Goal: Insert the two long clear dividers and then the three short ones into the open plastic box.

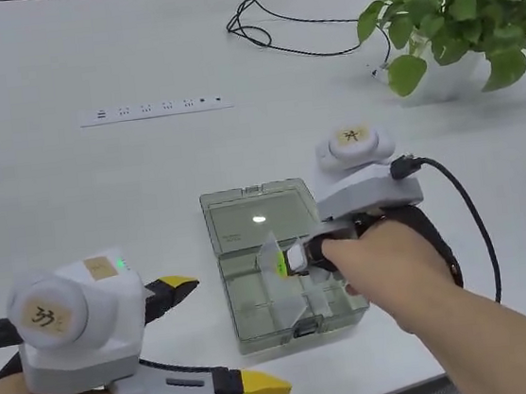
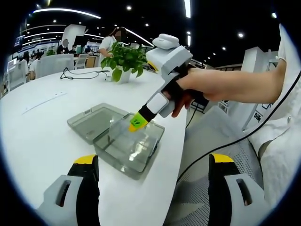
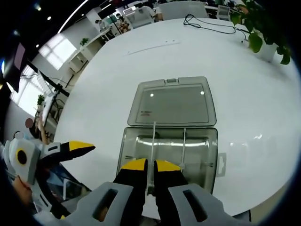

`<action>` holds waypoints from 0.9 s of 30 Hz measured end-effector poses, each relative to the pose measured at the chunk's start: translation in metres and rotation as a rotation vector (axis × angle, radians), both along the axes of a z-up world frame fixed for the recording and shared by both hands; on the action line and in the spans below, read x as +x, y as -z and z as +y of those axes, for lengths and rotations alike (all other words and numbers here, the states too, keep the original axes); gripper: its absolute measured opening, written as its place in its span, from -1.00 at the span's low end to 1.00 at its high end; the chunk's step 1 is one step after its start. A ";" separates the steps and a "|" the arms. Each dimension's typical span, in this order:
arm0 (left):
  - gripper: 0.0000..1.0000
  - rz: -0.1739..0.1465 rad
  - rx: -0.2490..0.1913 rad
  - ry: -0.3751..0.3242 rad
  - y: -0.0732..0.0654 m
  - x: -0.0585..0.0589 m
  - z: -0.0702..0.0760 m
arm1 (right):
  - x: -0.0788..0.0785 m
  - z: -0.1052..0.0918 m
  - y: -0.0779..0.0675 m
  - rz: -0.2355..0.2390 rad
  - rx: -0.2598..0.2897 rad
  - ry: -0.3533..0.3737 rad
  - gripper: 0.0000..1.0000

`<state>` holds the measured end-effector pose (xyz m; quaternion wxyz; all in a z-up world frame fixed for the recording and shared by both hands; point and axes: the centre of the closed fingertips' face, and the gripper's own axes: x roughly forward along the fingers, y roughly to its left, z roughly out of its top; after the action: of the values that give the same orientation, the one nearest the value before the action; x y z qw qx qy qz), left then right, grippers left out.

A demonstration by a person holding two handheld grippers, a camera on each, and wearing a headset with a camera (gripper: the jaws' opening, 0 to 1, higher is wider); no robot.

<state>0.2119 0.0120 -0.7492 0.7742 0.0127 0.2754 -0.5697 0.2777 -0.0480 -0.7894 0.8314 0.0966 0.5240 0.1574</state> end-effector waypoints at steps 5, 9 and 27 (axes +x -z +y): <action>0.98 0.000 -0.003 -0.003 0.000 0.001 0.000 | 0.000 -0.002 0.000 -0.010 -0.010 -0.002 -0.88; 0.99 0.000 -0.004 -0.001 0.000 0.001 0.000 | 0.000 -0.002 0.001 -0.018 -0.028 -0.015 -0.87; 0.98 0.005 -0.006 0.000 0.001 0.001 0.000 | 0.000 0.001 0.002 -0.029 -0.062 -0.058 -0.87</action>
<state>0.2130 0.0118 -0.7499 0.7737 0.0087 0.2756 -0.5704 0.2773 -0.0470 -0.7913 0.8366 0.0535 0.5192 0.1665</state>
